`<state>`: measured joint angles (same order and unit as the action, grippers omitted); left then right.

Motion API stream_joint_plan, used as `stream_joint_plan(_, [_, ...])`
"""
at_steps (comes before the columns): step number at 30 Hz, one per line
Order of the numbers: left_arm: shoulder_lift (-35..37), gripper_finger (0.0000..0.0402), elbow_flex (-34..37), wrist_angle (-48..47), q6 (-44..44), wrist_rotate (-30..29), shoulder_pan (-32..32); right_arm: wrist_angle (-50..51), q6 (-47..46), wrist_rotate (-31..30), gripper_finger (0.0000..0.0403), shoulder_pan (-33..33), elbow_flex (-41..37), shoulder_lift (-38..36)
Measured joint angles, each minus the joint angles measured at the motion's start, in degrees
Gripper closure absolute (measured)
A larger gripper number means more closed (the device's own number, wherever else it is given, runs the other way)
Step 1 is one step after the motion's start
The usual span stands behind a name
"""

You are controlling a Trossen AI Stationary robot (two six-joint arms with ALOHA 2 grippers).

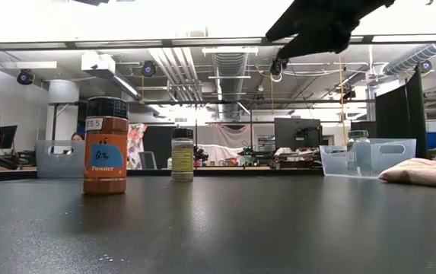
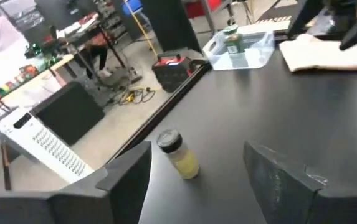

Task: Sort spices by type
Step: Put the green spice bottle into the transparent bin

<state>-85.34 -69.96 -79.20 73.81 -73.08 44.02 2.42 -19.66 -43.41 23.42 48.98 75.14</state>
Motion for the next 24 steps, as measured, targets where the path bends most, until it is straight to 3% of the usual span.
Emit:
stream_joint_plan(7, [12.1, 0.0178, 10.5, 21.5, -29.8, 6.7, -12.4, 3.1, 6.2, 8.1, 0.0066, -13.2, 1.9, -2.1])
stream_joint_plan(11, [17.8, 0.0182, 17.5, 42.3, -50.3, 11.6, -20.4, 3.2, 10.0, 15.1, 0.007, -21.7, 2.9, -2.1])
stream_joint_plan(15, [22.8, 0.0183, 26.2, 65.3, -66.6, 24.7, -25.7, 3.4, 10.6, 19.7, 0.0075, -26.3, 2.9, -2.2])
stream_joint_plan(18, [26.3, 0.0183, 30.7, 74.5, -71.8, 37.2, -28.5, 3.5, 10.6, 21.6, 0.0079, -26.6, 2.9, -2.3])
stream_joint_plan(21, [29.5, 0.0183, 32.4, 76.6, -73.0, 47.5, -30.6, 3.5, 10.2, 22.9, 0.0083, -25.0, 2.9, -2.4])
stream_joint_plan(24, [31.5, 0.0183, 32.4, 76.9, -73.3, 49.2, -31.0, 3.2, 9.8, 22.8, 0.0088, -21.7, 2.9, -2.4])
